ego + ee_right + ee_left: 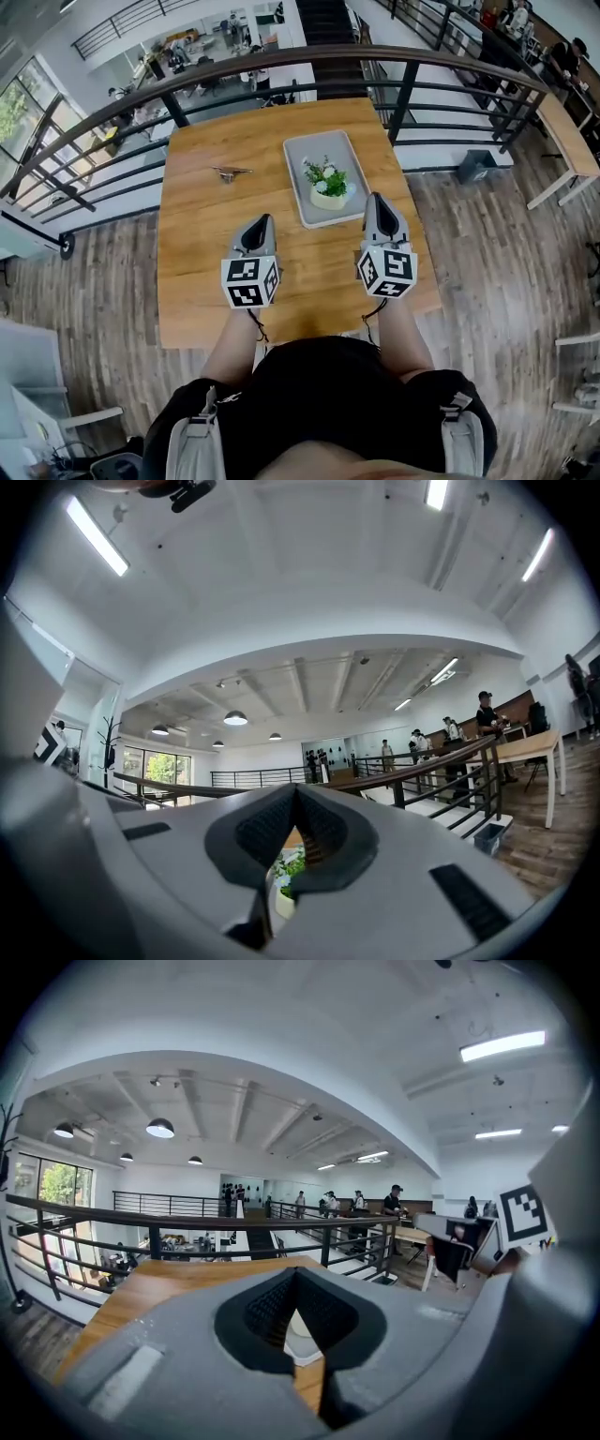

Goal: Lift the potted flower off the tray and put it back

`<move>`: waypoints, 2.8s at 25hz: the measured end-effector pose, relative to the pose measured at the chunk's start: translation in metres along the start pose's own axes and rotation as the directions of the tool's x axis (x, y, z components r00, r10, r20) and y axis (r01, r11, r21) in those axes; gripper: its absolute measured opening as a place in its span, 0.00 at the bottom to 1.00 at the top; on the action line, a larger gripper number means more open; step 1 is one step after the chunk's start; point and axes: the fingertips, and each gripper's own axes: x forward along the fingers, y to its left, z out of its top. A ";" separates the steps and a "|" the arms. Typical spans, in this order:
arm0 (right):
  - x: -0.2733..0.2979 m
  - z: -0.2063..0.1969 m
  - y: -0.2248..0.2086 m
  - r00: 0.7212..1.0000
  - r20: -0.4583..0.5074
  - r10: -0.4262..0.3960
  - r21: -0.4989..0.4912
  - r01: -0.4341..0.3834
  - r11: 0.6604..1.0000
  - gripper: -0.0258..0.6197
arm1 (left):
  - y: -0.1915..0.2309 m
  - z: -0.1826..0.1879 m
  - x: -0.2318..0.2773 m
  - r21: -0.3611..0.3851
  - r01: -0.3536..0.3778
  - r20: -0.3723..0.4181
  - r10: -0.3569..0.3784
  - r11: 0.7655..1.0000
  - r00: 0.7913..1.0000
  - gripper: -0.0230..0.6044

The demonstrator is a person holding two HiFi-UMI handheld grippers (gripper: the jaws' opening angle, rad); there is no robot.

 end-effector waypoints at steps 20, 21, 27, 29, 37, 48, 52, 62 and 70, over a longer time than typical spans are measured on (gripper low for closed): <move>0.045 0.004 -0.020 0.986 0.022 0.166 -0.025 -0.165 0.986 0.20 | -0.019 0.010 0.017 -0.008 -0.114 0.023 0.114 0.993 0.993 0.06; 0.047 0.004 -0.015 0.981 0.021 0.194 -0.021 -0.193 0.981 0.34 | -0.019 0.009 0.017 -0.010 -0.118 0.021 0.118 0.993 0.993 0.06; 0.057 -0.003 0.010 0.947 0.008 0.321 -0.026 -0.321 0.947 0.80 | -0.013 0.003 0.011 -0.022 -0.150 0.012 0.150 0.988 0.989 0.06; 0.059 -0.006 0.017 0.936 -0.002 0.353 -0.033 -0.352 0.935 0.87 | -0.010 0.000 0.007 -0.027 -0.164 0.009 0.164 0.986 0.986 0.06; 0.077 -0.034 0.016 0.936 -0.073 0.344 -0.082 -0.349 0.933 0.91 | -0.001 -0.010 0.001 -0.046 -0.220 -0.008 0.220 0.974 0.976 0.06; 0.103 -0.093 -0.004 0.934 -0.188 0.304 -0.066 -0.321 0.945 0.91 | 0.004 -0.025 -0.007 -0.052 -0.288 -0.045 0.286 0.956 0.957 0.06; 0.110 -0.126 -0.009 0.921 -0.239 0.307 -0.035 -0.324 0.945 0.91 | 0.008 -0.036 -0.010 -0.055 -0.325 -0.067 0.322 0.944 0.945 0.06; 0.136 -0.212 -0.018 0.828 -0.368 0.423 0.011 -0.451 0.893 0.91 | 0.019 -0.056 -0.021 -0.053 -0.404 -0.116 0.396 0.913 0.911 0.06; 0.159 -0.265 -0.023 0.696 -0.511 0.504 -0.087 -0.625 0.776 0.91 | 0.019 -0.064 -0.030 -0.043 -0.446 -0.151 0.435 0.894 0.888 0.06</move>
